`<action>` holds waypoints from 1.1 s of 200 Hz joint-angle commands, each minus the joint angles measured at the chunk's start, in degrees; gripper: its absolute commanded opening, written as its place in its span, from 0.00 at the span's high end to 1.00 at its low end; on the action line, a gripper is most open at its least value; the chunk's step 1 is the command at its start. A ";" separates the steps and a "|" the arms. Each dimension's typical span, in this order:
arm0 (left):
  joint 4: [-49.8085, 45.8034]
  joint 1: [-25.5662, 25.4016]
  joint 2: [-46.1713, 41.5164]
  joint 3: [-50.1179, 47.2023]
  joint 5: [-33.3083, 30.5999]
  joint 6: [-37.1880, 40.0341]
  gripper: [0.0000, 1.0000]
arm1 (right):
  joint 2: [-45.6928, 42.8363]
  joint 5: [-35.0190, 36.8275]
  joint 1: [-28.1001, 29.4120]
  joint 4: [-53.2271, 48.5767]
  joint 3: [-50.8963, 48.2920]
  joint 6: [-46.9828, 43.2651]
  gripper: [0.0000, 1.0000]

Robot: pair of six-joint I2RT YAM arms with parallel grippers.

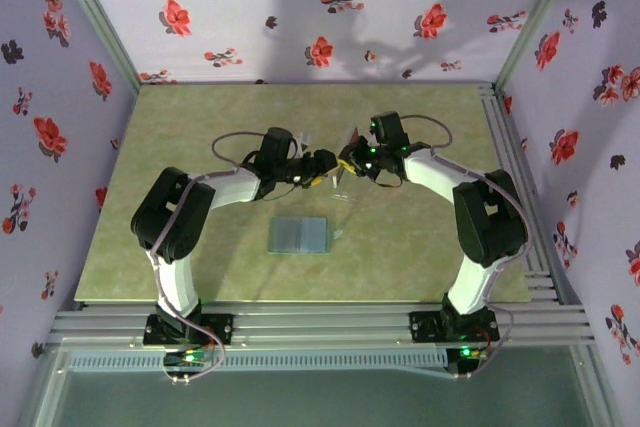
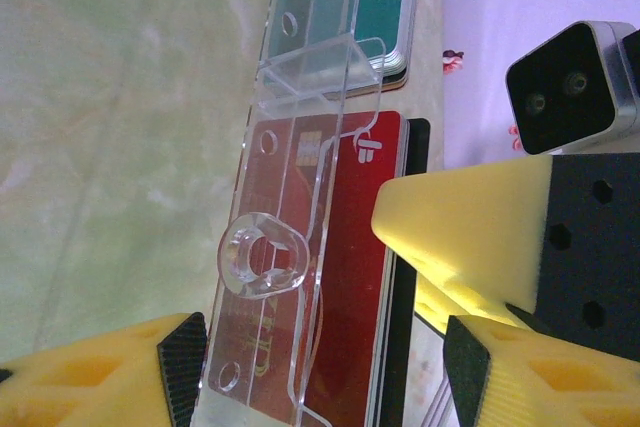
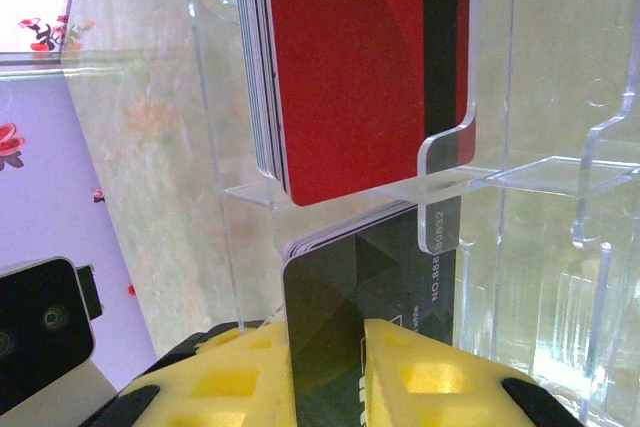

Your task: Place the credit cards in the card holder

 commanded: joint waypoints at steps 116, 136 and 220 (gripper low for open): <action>3.74 3.51 -0.92 -2.74 1.98 -2.83 0.36 | -4.39 2.51 0.12 -0.86 -0.66 -0.23 0.81; 3.91 3.52 -0.80 -2.61 2.60 -3.07 0.37 | -4.65 2.50 0.12 -0.10 -1.54 0.63 0.83; 1.22 3.61 -0.78 -1.56 3.91 -1.66 0.45 | -3.12 0.38 1.11 0.68 -1.84 0.59 0.52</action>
